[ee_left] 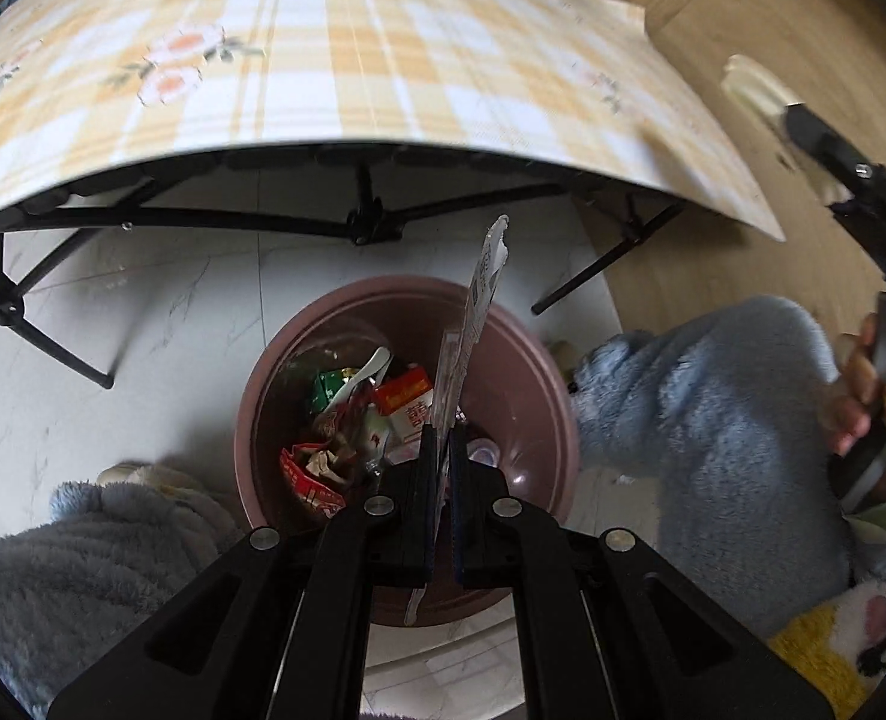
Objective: Collect trash
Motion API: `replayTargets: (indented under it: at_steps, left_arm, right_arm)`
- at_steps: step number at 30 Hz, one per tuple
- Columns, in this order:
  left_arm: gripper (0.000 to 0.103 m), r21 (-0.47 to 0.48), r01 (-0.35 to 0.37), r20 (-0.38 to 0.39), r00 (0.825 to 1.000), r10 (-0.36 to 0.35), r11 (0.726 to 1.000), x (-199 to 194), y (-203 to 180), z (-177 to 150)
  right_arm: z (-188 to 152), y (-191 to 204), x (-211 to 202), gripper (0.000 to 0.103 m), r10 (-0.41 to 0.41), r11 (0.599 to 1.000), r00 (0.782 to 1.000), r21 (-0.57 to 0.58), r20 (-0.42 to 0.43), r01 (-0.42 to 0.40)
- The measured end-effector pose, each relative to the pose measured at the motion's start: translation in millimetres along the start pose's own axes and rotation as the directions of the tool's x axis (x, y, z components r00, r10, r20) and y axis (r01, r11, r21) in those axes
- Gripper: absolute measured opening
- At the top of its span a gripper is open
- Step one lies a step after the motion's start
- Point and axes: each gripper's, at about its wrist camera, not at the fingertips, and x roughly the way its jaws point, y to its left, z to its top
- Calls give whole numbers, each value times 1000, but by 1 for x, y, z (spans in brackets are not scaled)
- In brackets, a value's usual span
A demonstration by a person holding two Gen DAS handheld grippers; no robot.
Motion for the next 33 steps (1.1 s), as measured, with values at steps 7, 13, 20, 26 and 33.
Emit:
replayTargets:
  at_steps: [7,13,20,26,33]
  left_arm:
    - [5,2,0,-31,1000,0,1000,19,-1,4]
    - [41,-10,-13,105,994,14,1000,-8,2,9]
    - [70,40,-163,349,927,139,986,-74,-8,14]
    - [90,51,-288,497,838,226,956,-118,-14,9]
    - [95,6,-353,556,779,290,936,-139,-7,1]
  right_arm:
    - [-3,-3,2,87,-1,1000,1000,4,-3,1]
    - [-5,-5,3,87,0,1000,1000,-2,-9,0]
    - [-15,7,8,87,18,999,999,-34,-38,-19]
    - [-28,31,14,87,45,993,997,-102,-64,-52]
    - [-42,61,24,88,67,979,990,-185,-121,-88]
